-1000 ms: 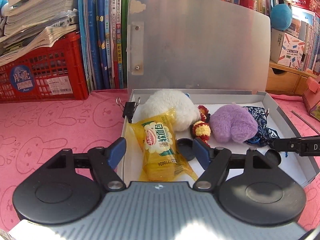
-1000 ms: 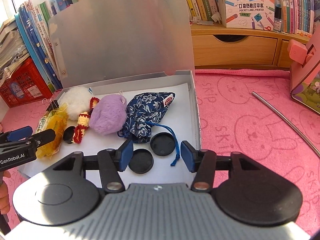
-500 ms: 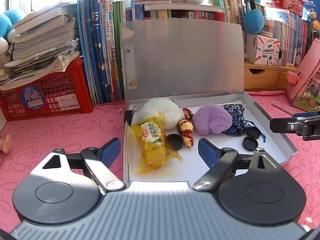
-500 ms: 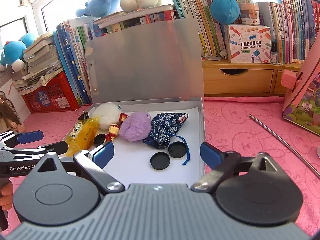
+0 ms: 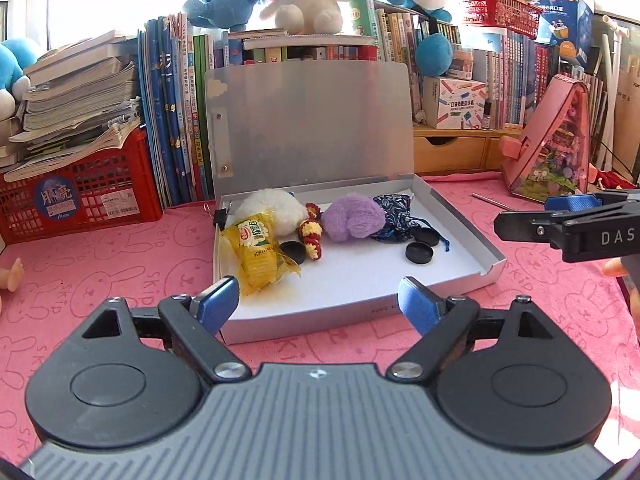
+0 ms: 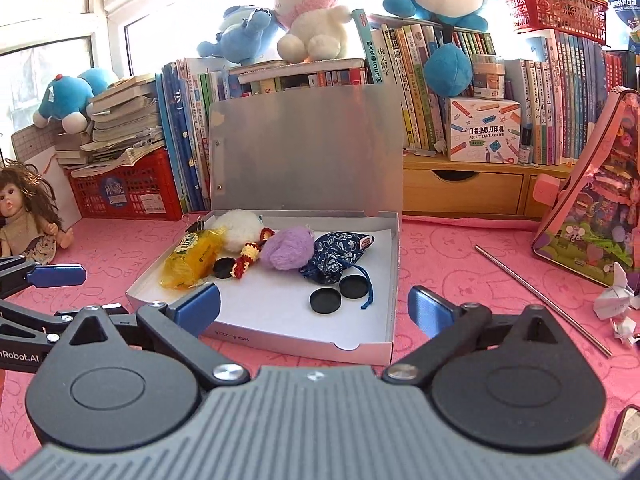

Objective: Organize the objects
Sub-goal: 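Withdraw both open tools from the box back to the pile, then grasp the red knitted item with the left tool while the right tool grasps the clear dome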

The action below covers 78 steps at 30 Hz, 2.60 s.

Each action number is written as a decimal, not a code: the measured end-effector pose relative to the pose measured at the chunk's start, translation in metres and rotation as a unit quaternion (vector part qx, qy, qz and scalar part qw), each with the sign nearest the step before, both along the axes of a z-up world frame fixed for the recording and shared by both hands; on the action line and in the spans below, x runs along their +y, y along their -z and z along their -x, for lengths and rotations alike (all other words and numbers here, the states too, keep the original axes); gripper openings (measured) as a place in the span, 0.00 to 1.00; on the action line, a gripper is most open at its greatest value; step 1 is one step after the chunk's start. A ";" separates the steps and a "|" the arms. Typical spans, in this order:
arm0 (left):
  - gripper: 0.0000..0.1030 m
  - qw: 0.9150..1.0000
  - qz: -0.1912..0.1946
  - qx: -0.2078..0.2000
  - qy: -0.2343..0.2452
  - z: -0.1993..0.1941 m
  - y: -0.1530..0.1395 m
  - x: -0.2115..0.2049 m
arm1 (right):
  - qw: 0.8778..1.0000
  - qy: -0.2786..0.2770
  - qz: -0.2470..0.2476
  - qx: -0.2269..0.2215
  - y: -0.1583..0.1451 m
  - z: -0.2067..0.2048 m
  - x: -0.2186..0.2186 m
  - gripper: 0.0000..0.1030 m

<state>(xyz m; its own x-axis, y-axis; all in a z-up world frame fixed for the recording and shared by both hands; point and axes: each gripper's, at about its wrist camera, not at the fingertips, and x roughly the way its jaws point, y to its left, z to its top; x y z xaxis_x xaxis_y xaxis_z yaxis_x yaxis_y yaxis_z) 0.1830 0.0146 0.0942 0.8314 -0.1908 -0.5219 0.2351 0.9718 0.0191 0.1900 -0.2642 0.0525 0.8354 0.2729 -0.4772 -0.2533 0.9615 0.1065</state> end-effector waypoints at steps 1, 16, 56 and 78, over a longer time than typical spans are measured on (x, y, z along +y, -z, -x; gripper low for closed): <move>0.87 1.000 0.001 -0.004 0.004 0.008 -0.001 0.000 | 1.000 -0.001 0.000 -0.004 0.000 0.007 -0.001 1.00; 0.88 0.999 0.044 -0.005 0.028 0.098 0.015 -0.002 | 0.997 -0.034 0.048 -0.040 0.014 0.083 0.000 1.00; 0.47 0.996 0.059 0.056 -0.019 0.147 0.066 -0.015 | 0.990 -0.117 0.081 -0.008 0.082 0.146 0.016 0.98; 0.62 0.994 0.062 0.072 -0.053 0.148 0.079 -0.012 | 0.990 -0.122 0.071 0.002 0.089 0.156 0.034 0.31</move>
<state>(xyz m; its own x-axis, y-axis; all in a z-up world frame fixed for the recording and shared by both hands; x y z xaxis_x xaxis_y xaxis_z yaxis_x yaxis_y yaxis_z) 0.0354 0.0026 0.0153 0.7684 -0.1754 -0.6155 0.1219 0.9842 -0.1283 0.0335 -0.2303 -0.0363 0.7502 0.3965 -0.5292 -0.4803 0.8768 -0.0240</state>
